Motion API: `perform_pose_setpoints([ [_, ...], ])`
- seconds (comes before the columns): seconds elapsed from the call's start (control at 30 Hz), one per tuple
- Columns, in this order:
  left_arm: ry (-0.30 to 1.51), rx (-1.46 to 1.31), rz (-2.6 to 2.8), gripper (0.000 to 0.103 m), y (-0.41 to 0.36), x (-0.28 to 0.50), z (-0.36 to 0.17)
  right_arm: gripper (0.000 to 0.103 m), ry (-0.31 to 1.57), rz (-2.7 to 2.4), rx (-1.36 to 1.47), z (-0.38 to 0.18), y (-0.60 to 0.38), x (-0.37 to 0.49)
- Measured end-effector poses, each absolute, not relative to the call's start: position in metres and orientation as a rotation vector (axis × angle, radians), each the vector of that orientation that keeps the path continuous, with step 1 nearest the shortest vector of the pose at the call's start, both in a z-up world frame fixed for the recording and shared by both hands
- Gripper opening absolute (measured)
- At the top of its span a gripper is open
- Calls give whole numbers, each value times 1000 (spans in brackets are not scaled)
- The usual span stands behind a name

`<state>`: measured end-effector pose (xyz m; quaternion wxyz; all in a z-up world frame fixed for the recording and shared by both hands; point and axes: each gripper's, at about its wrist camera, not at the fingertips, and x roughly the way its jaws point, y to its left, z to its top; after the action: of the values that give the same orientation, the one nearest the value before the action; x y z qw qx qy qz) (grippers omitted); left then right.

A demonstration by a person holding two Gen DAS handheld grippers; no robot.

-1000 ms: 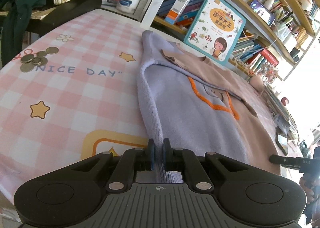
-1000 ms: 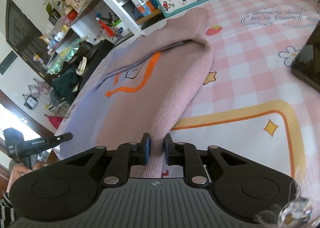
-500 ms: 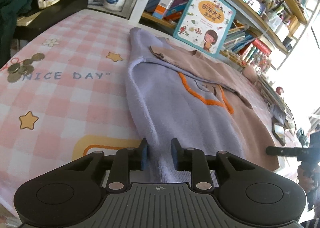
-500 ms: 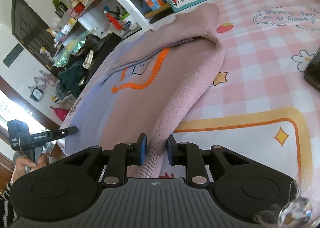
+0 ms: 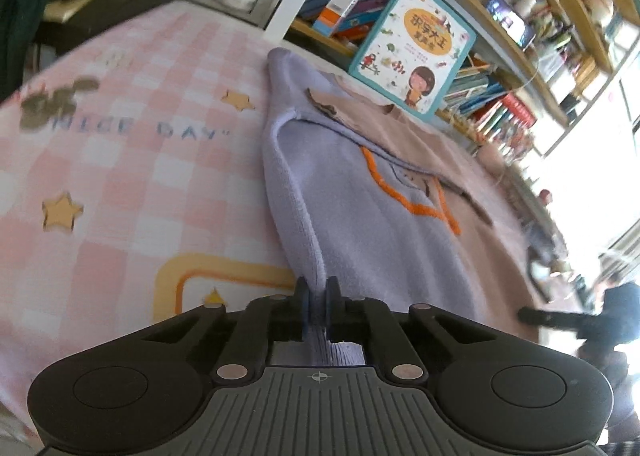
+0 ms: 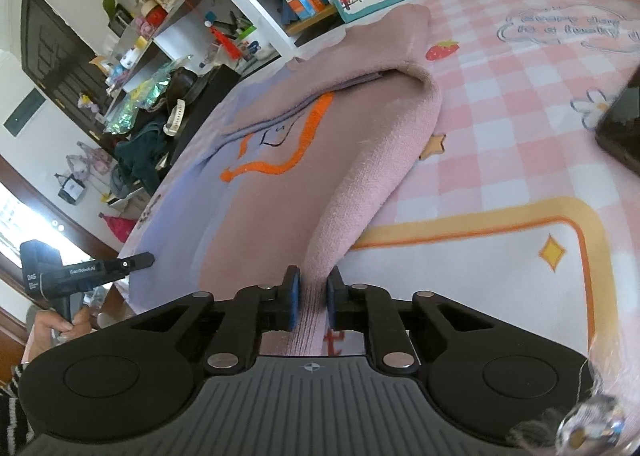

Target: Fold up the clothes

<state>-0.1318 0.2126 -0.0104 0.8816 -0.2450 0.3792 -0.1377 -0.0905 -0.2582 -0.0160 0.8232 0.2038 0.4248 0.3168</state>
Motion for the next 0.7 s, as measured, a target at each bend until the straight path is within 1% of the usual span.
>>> perform_pose_setpoints([
  [0.23,799,-655,-313,5,228,-170,-13,11,955,738,525,-15,-274,-116],
  [0.33,758,-716,-334,5,230,-177,-11,11,947,764,587,-12,-276,-118],
  [0.43,613,-792,-377,5,231,-170,-1,11,887,820,678,-2,-279,-110],
  [0.6,345,-919,-422,5,230,-152,15,11,649,867,833,28,-284,-82],
  [0.7,207,-1014,-449,5,230,-131,17,11,547,865,931,36,-286,-56],
])
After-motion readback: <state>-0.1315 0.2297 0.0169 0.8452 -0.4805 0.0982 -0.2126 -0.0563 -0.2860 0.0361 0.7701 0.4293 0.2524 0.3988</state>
